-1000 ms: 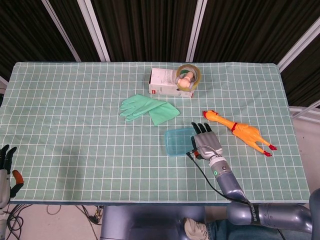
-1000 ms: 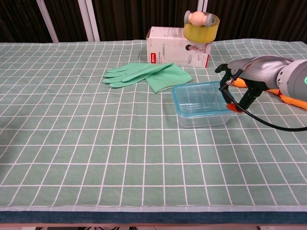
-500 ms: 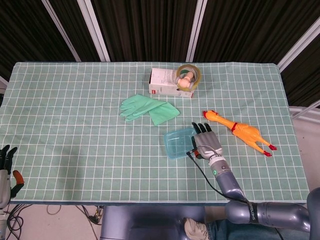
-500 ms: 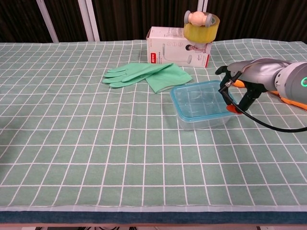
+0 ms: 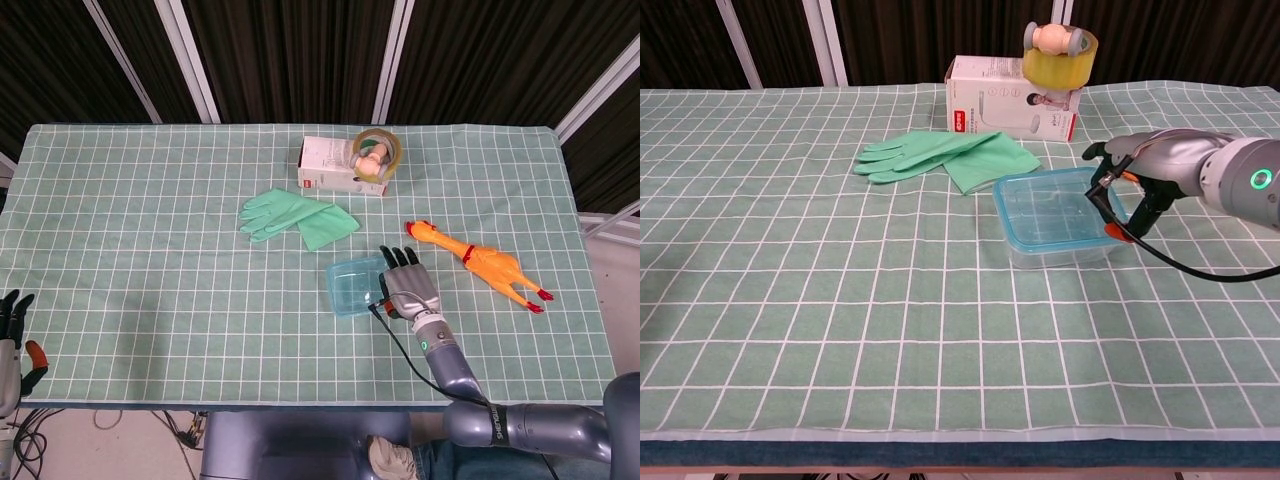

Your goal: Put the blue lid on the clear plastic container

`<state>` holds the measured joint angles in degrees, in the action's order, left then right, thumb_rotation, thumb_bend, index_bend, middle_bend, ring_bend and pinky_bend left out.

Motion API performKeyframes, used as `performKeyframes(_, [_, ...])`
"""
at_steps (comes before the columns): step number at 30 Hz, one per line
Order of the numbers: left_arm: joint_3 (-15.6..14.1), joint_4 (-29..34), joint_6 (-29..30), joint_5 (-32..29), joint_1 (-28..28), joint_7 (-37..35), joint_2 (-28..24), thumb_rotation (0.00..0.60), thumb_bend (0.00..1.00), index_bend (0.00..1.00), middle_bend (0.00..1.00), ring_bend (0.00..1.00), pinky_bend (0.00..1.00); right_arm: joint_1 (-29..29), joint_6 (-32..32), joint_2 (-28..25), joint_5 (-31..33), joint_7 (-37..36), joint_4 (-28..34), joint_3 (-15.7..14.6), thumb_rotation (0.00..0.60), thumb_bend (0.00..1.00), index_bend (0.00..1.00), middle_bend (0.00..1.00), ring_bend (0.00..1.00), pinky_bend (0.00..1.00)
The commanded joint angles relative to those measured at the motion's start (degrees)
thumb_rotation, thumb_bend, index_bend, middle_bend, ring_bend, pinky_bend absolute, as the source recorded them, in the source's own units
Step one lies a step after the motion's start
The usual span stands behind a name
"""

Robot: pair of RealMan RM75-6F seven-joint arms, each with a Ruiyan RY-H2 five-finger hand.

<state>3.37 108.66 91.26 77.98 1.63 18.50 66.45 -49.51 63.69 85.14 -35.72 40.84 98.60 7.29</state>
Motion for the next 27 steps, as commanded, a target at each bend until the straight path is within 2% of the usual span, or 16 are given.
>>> performKeyframes(1, [0.0, 0.06, 0.01, -0.03, 0.01, -0.04, -0.02, 0.6, 0.76, 0.1, 0.0, 0.0, 0.0, -0.14, -0.15, 0.26, 0.42, 0.3, -0.3, 0.05, 0.6, 0.55, 0.61, 0.0, 0.0, 0.0])
performKeyframes(10, [0.02, 0.18, 0.03, -0.01, 0.02, -0.09, -0.11, 0.6, 0.76, 0.1, 0.0, 0.0, 0.0, -0.43, 0.47, -0.19, 1.24, 0.57, 0.31, 1.24, 0.6, 0.55, 0.61, 0.0, 0.0, 0.0])
performKeyframes(19, [0.08, 0.48, -0.05, -0.21, 0.03, -0.32, -0.26, 0.6, 0.76, 0.1, 0.0, 0.0, 0.0, -0.16, 2.87, -3.84, -0.47, -2.85, 3.33, 6.07, 0.6, 0.55, 0.61, 0.0, 0.0, 0.0])
performKeyframes(27, [0.41, 0.67, -0.84, -1.51, -0.23, -0.59, -0.42, 0.6, 0.76, 0.1, 0.0, 0.0, 0.0, -2.18, 1.03, -3.89, 2.8, -3.66, -0.17, 9.6, 0.6, 0.55, 0.61, 0.0, 0.0, 0.0])
